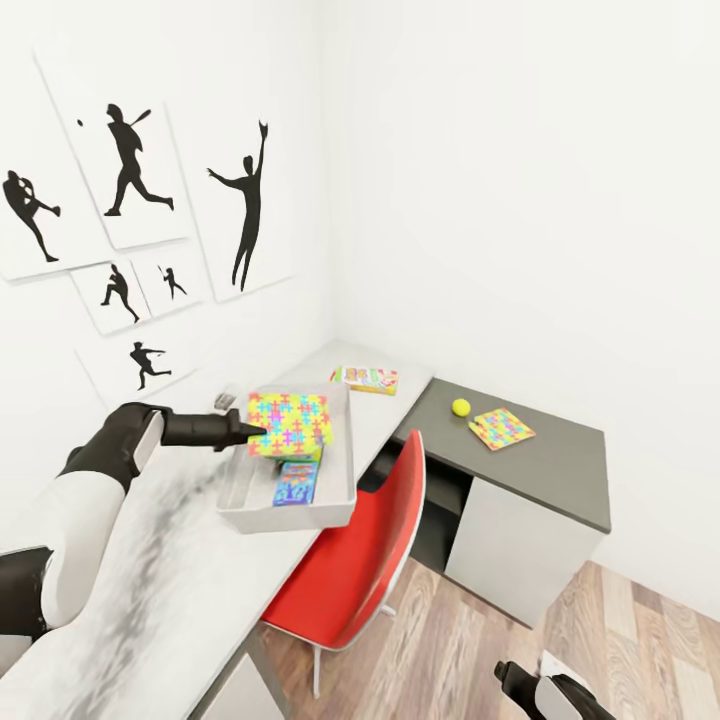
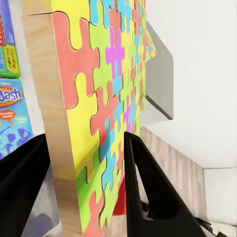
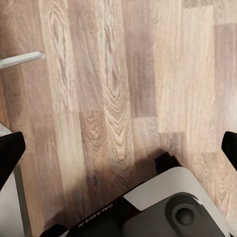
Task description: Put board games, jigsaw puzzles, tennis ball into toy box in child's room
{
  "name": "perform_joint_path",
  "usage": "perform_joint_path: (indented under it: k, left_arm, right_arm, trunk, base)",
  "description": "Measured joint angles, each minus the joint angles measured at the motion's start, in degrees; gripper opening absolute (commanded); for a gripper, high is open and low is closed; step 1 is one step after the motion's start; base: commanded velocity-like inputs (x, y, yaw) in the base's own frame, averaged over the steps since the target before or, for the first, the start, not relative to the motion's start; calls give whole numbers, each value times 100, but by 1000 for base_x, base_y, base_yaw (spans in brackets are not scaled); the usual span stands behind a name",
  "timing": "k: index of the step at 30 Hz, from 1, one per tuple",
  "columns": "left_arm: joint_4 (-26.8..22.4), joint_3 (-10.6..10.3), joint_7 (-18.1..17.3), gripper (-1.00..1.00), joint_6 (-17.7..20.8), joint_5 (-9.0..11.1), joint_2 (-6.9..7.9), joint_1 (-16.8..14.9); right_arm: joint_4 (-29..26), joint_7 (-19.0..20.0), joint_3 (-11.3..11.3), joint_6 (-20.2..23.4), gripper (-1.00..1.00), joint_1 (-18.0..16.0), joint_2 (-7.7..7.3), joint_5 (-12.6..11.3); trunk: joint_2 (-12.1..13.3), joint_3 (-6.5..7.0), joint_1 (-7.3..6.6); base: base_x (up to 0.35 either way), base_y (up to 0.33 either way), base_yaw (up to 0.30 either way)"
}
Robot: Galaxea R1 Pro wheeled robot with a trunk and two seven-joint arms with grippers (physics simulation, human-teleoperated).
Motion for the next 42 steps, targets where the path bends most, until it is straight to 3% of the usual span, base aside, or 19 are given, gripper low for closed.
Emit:
perform_joint_path:
  k: [9,17,31,42]
  left_arm:
    - [2,22,384,-100,-98,12,-72,1]
    - [3,48,1009,-100,-311,40,-222,0]
    - [46,56,1125,-100,-530,21,-246,0]
    - [488,60,1321,-100,-858,46,-250,0]
  right_arm:
    - [-1,222,5,7,100,0,1,12]
    - [-1,234,6,4,100,0,1,12]
    - [23,235,9,-5,100,1,1,14]
    - [51,244,14,-9,100,41,1,20]
  trunk:
    - [0,0,-1]
    - [0,0,-1]
    - [0,0,1]
    - [0,0,1]
  base:
    - [115,-74,0]
    - [198,-121,0]
    - [81,40,0]
    - [3,64,0]
